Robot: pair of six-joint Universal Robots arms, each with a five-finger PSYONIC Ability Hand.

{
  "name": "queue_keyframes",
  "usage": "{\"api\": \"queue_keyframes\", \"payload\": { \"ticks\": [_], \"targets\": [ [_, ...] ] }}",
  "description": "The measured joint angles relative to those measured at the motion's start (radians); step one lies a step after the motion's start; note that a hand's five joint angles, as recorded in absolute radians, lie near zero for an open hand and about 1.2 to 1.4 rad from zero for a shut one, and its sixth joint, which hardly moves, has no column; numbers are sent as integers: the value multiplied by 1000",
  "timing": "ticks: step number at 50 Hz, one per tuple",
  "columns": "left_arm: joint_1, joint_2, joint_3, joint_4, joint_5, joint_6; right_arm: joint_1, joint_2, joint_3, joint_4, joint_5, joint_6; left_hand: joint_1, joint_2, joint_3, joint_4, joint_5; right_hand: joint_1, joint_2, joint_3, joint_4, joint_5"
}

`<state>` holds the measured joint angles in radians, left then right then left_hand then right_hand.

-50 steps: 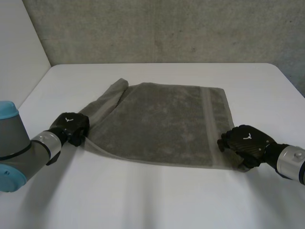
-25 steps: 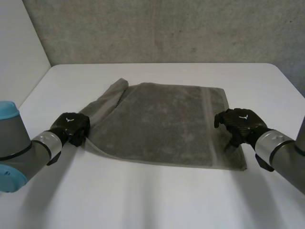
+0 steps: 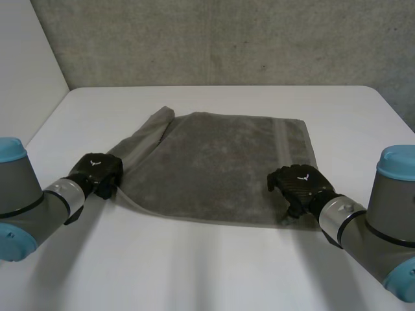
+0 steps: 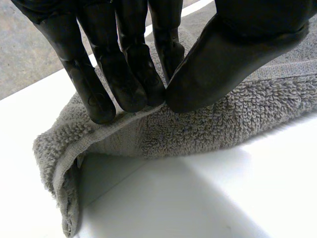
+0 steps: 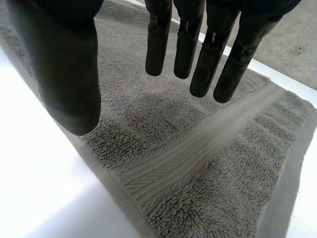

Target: Fold the towel.

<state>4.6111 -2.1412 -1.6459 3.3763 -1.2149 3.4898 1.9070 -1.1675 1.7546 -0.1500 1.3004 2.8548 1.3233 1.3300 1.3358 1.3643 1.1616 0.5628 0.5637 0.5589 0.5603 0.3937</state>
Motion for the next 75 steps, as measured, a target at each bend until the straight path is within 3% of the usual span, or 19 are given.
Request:
{"api": "queue_keyframes", "payload": {
  "ticks": [28,31,36,38,47,49,52,55,62,75],
  "targets": [
    [0,-3,1,0,0,0,12,104,-22,-55,3,-76,0,0,0,0,0,140,140,147,145,142],
    [0,-3,1,1,0,0,12,111,-24,-57,2,-80,0,0,0,0,0,282,287,288,288,273],
    [0,-3,2,1,0,0,11,115,-28,-61,0,-81,0,0,0,0,0,723,714,708,710,720],
    [0,-3,2,1,0,0,11,114,-30,-62,-3,-80,0,0,0,0,0,766,741,760,765,773],
    [0,-3,1,0,0,0,12,109,-34,-62,-7,-79,-1,0,0,0,0,687,680,692,696,690],
    [0,-2,0,0,0,0,12,102,-34,-60,-4,-79,-1,0,0,0,0,368,379,400,395,377],
    [0,-1,0,0,0,0,10,83,-33,-56,1,-75,-1,0,0,0,0,79,78,91,93,62],
    [0,-1,0,0,0,0,7,57,-28,-53,3,-70,-1,0,0,0,0,-9,-8,-3,-2,-38],
    [0,0,0,0,0,0,5,32,-12,-57,-1,-64,-1,0,0,0,0,-17,-12,-5,-7,-44],
    [-1,0,-1,0,0,0,9,111,-9,-107,2,-67,-1,0,0,0,0,79,75,84,82,83]
  ]
}}
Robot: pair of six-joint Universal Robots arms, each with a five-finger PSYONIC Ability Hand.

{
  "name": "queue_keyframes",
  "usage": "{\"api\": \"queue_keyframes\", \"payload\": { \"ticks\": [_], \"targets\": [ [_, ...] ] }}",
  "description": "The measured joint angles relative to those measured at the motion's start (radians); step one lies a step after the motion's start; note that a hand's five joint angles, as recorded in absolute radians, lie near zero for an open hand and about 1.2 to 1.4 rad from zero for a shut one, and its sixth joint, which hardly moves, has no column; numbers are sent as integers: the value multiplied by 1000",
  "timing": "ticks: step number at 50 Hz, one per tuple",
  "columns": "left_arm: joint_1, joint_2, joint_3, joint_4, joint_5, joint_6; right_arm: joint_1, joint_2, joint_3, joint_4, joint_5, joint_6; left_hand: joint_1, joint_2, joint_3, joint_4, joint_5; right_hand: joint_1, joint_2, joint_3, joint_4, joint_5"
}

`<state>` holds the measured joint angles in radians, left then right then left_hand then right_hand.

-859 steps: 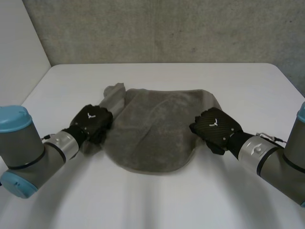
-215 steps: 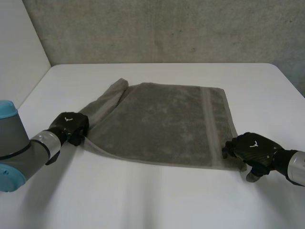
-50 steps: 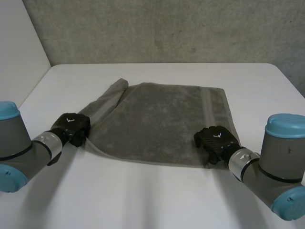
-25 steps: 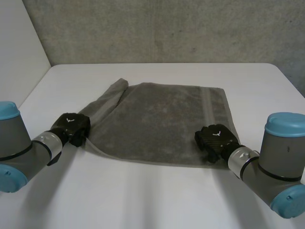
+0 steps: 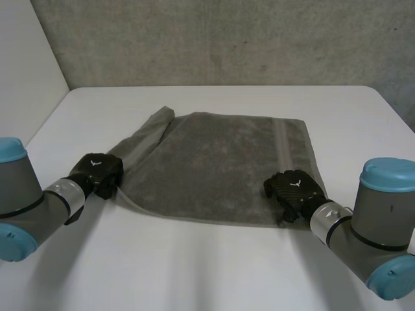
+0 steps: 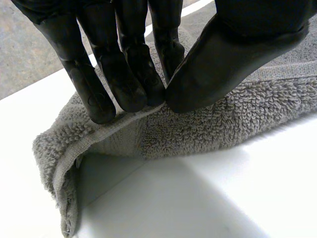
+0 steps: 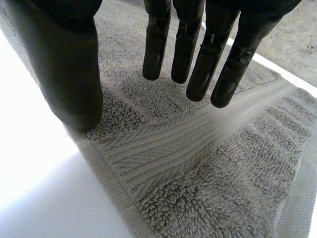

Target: Fold the towel.

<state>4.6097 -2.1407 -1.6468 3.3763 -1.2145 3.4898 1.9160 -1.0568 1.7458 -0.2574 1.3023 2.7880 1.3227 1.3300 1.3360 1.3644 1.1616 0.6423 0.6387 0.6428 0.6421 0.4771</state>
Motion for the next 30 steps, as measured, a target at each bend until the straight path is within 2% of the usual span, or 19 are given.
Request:
{"api": "queue_keyframes", "payload": {
  "ticks": [5,14,30],
  "targets": [
    [0,0,0,0,0,0,0,7,-2,-8,-1,0,0,0,0,0,0,97,106,103,103,95],
    [0,-2,1,1,0,0,0,13,-6,-10,-10,1,0,0,0,0,0,434,425,417,422,417],
    [0,-1,1,1,0,0,0,21,-6,-8,-14,-7,0,0,0,0,0,450,448,441,445,437]
  ]
}}
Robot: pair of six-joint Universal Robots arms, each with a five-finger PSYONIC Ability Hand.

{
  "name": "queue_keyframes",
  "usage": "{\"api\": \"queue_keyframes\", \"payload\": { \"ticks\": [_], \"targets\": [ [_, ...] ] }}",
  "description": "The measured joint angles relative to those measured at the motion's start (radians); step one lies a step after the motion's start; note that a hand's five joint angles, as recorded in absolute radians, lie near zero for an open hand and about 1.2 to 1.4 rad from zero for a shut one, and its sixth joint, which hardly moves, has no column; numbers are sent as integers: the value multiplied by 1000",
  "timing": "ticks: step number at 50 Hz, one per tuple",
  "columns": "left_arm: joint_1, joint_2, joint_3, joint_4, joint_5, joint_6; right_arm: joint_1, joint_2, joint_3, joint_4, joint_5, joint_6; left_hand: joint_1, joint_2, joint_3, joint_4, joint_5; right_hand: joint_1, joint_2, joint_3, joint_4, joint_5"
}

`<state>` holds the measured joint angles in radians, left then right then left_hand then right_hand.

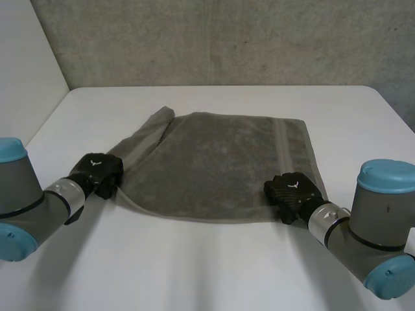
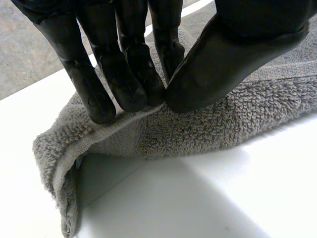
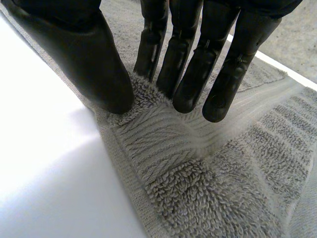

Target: Fold the towel.

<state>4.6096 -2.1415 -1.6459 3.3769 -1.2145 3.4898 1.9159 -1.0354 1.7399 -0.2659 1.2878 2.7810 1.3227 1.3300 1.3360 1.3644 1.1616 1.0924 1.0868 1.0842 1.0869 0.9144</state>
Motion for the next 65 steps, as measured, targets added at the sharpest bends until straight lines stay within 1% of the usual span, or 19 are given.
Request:
{"api": "queue_keyframes", "payload": {
  "ticks": [1,3,5,10,13,17,20,25,29,35,40,44,49,54,56,59,61,63,65],
  "targets": [
    [0,0,0,0,0,0,0,0,0,0,0,0,0,0,0,0,0,6,3,3,4,6],
    [0,0,0,0,0,0,0,2,0,0,-1,0,0,0,0,0,0,173,164,155,159,168],
    [0,0,0,0,0,0,0,2,0,0,-2,0,0,0,0,0,0,211,190,230,231,232],
    [-1,5,-1,-2,1,-1,-4,-11,-7,7,-10,3,0,0,0,0,0,212,191,238,245,234],
    [-4,17,-4,-5,1,-3,-8,-49,-12,14,-14,8,0,0,0,0,0,213,191,238,245,234],
    [-14,74,-19,-15,3,-9,-14,-149,-24,38,-19,11,0,0,0,0,0,214,191,238,245,234],
    [-28,162,-35,-36,17,-25,-29,-244,-50,100,-20,11,0,0,0,0,0,214,191,238,245,234],
    [-41,301,-54,-76,51,-75,-62,-350,-96,225,-27,9,0,0,0,0,0,214,191,238,245,234],
    [-41,448,-77,-108,93,-155,-85,-435,-146,360,-43,-6,0,0,0,0,0,214,191,238,245,234],
    [-30,628,-125,-126,139,-250,-100,-506,-194,522,-68,-81,0,0,0,0,0,216,191,238,245,234],
    [-9,726,-160,-131,155,-276,-123,-553,-238,625,-87,-165,0,0,0,0,0,216,191,238,245,234],
    [12,754,-171,-131,160,-278,-139,-563,-275,660,-109,-198,0,0,0,0,0,216,191,238,245,234],
    [25,711,-164,-123,168,-274,-151,-502,-321,666,-137,-210,0,0,0,0,0,216,191,238,245,234],
    [11,545,-86,-104,169,-270,-147,-347,-409,656,-147,-215,0,0,0,0,0,216,191,238,245,234],
    [-8,447,-12,-97,163,-269,-135,-263,-472,645,-146,-215,0,0,0,0,0,216,191,238,245,234],
    [-36,342,97,-94,146,-270,-116,-178,-555,623,-140,-213,0,0,0,0,0,216,191,238,245,234],
    [-61,266,202,-96,122,-271,-97,-121,-628,595,-129,-209,0,0,0,0,0,216,191,238,245,234],
    [-88,191,344,-103,80,-274,-72,-68,-727,548,-106,-203,0,0,1,0,0,216,191,238,245,234],
    [-103,150,457,-110,42,-277,-58,-44,-797,508,-85,-195,0,0,1,0,0,216,191,238,245,234]
  ]
}}
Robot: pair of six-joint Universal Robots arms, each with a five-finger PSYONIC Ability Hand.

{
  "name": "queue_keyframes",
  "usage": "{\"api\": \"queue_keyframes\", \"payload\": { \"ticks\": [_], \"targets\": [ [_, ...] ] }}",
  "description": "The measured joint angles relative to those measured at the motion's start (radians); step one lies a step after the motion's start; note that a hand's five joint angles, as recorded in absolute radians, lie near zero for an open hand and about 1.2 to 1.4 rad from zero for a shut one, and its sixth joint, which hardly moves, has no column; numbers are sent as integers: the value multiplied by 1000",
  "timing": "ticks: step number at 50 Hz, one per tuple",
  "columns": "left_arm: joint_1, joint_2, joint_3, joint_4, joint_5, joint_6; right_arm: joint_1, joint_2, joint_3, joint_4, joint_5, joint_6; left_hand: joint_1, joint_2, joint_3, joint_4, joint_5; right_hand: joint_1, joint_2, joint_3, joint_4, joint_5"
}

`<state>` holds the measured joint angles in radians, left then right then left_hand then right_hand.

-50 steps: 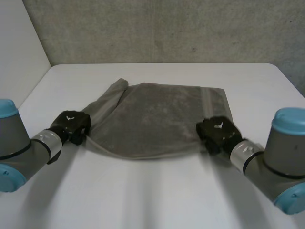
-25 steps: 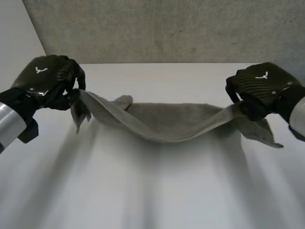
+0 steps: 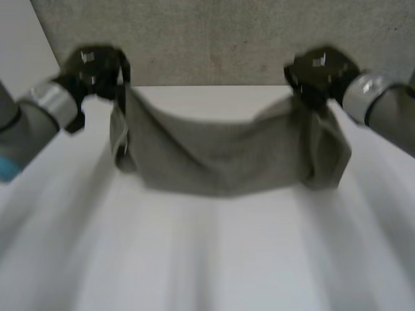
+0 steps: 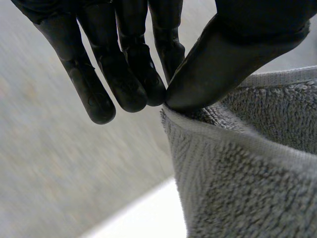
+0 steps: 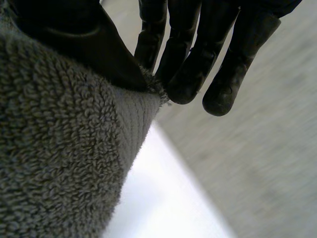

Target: Fold the towel.

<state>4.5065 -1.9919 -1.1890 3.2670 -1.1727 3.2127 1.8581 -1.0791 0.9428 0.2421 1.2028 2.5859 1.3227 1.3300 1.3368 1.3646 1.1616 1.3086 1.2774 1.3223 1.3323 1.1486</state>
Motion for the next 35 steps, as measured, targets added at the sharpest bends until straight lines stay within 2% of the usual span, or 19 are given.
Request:
{"api": "queue_keyframes", "payload": {
  "ticks": [5,8,13,16,20,25,29,35],
  "targets": [
    [-29,-76,339,-15,-106,-20,29,20,-214,-148,60,71,0,0,0,0,0,0,0,0,0,0],
    [-31,-75,518,-13,-140,-52,32,9,-307,-205,68,139,0,0,0,0,0,0,0,0,0,0],
    [-27,-57,700,-8,-152,-100,28,-15,-379,-238,38,226,0,0,0,0,0,0,0,0,0,0],
    [-25,-48,713,-16,-148,-117,27,-29,-360,-233,-1,249,0,0,0,0,0,0,0,0,0,0],
    [-20,-27,584,-33,-128,-121,22,-57,-255,-221,-64,246,0,0,0,0,0,0,0,6,0,0],
    [-2,36,235,-21,-57,-112,8,-110,9,-220,-170,185,0,0,0,0,0,0,0,10,0,0],
    [13,69,40,1,-14,-104,-1,-129,181,-228,-211,105,0,0,0,0,0,0,0,10,0,0],
    [72,104,-365,158,84,-43,-9,-133,453,-239,-235,-71,0,0,0,0,0,0,2,10,0,0]
  ]
}}
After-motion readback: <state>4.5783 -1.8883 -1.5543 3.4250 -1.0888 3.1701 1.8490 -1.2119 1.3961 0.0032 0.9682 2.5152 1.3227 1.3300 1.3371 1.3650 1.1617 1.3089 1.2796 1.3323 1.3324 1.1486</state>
